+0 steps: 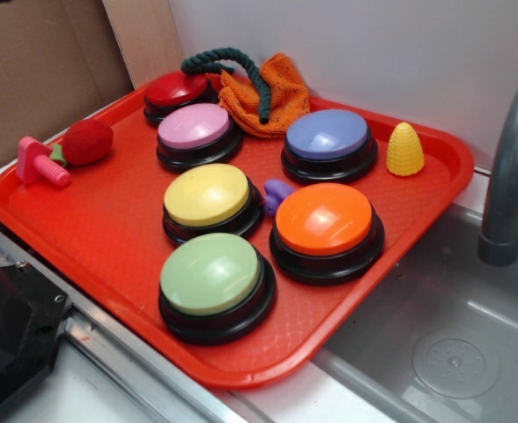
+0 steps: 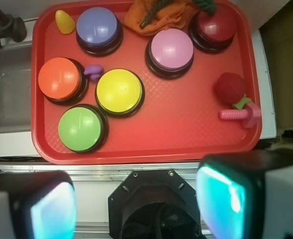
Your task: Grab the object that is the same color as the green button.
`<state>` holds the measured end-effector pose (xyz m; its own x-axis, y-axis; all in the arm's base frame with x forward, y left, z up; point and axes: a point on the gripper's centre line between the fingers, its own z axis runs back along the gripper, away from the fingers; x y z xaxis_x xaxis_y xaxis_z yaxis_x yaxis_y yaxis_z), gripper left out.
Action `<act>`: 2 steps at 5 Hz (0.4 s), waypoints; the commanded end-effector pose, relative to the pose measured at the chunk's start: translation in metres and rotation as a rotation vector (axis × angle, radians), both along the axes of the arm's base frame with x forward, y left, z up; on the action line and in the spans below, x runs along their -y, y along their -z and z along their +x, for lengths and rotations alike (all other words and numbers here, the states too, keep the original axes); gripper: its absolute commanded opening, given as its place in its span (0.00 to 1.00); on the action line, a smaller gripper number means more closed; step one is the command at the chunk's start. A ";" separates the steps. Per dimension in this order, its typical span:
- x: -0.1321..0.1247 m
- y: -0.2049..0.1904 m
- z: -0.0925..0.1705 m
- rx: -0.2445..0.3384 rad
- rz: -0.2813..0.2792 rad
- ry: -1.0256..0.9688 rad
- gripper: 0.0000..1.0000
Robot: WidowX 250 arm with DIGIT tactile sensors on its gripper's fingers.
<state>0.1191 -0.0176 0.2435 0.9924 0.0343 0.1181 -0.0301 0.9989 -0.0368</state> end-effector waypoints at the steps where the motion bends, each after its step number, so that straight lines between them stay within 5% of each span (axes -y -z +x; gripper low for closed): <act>1: 0.000 0.000 0.000 0.000 0.000 0.000 1.00; 2: -0.017 0.016 0.030 0.013 -0.052 -0.250 1.00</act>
